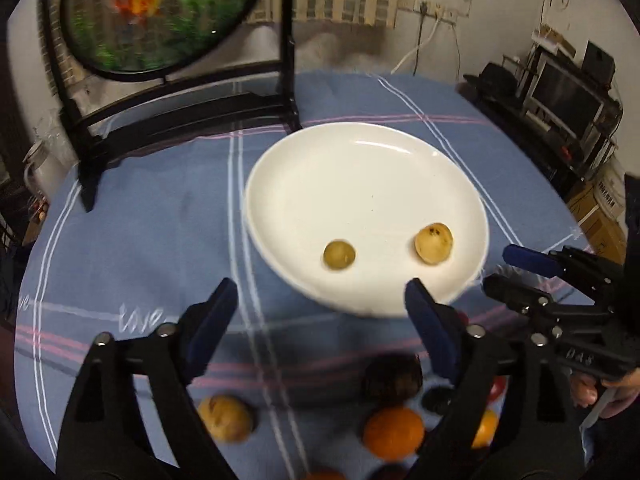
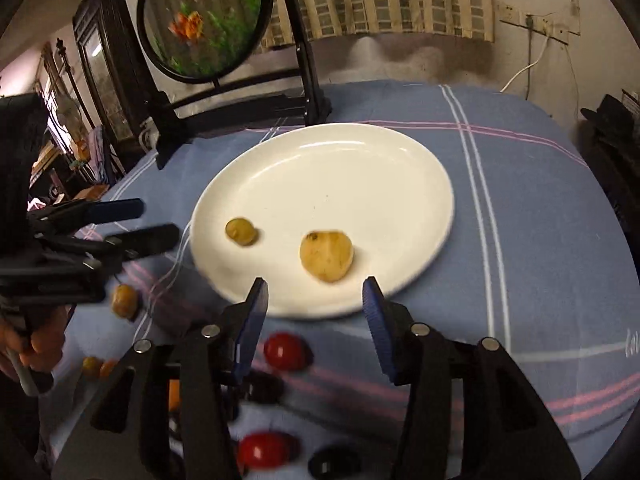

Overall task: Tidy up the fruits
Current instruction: 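Carry both fruits onto the white plate and open both tools, then grasp another small yellow fruit with the left tool while the right tool grasps a dark plum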

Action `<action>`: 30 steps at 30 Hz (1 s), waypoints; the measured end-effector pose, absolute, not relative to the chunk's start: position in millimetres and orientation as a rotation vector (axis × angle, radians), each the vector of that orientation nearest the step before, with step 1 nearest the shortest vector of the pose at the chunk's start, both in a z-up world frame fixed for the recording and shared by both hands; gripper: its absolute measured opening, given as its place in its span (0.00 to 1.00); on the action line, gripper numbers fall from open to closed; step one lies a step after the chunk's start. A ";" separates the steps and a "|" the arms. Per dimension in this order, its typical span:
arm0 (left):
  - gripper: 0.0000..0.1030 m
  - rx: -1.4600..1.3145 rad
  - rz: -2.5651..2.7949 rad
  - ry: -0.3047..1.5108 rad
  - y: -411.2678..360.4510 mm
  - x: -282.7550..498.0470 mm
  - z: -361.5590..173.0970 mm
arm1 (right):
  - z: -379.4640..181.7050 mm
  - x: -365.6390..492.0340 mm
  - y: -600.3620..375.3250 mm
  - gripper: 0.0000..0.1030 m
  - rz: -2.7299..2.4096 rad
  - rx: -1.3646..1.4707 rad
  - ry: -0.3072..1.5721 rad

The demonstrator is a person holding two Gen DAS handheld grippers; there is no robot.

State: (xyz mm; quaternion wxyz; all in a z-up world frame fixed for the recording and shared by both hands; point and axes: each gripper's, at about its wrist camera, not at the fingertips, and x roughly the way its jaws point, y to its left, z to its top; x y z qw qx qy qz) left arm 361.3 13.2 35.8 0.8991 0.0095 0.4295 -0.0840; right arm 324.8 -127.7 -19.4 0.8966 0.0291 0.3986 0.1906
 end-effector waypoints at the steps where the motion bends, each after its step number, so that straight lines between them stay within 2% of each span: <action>1: 0.91 0.007 -0.151 0.881 19.5 349.9 38.4 | -21.8 311.9 -134.3 0.52 0.392 0.070 0.828; 5: 0.91 -0.117 -0.122 0.812 57.8 292.2 39.0 | -37.9 284.3 -152.4 0.52 0.380 0.136 0.874; 15: 0.91 -0.296 -0.068 0.848 120.1 225.2 -15.5 | -61.3 268.5 -149.3 0.51 0.353 0.090 0.942; 20: 0.91 -0.340 -0.089 0.861 131.8 213.6 -24.1 | -66.3 267.0 -147.7 0.43 0.343 0.061 0.952; 25: 0.90 -0.239 -0.133 0.854 114.2 209.2 -23.1 | -65.5 265.8 -142.8 0.30 0.346 0.032 0.943; 28: 0.77 -0.162 -0.166 0.852 102.1 205.3 -24.3 | -64.9 265.9 -146.1 0.29 0.352 0.049 0.943; 30: 0.59 -0.134 -0.193 0.864 96.2 205.2 -27.0 | -65.2 266.2 -145.4 0.29 0.354 0.046 0.944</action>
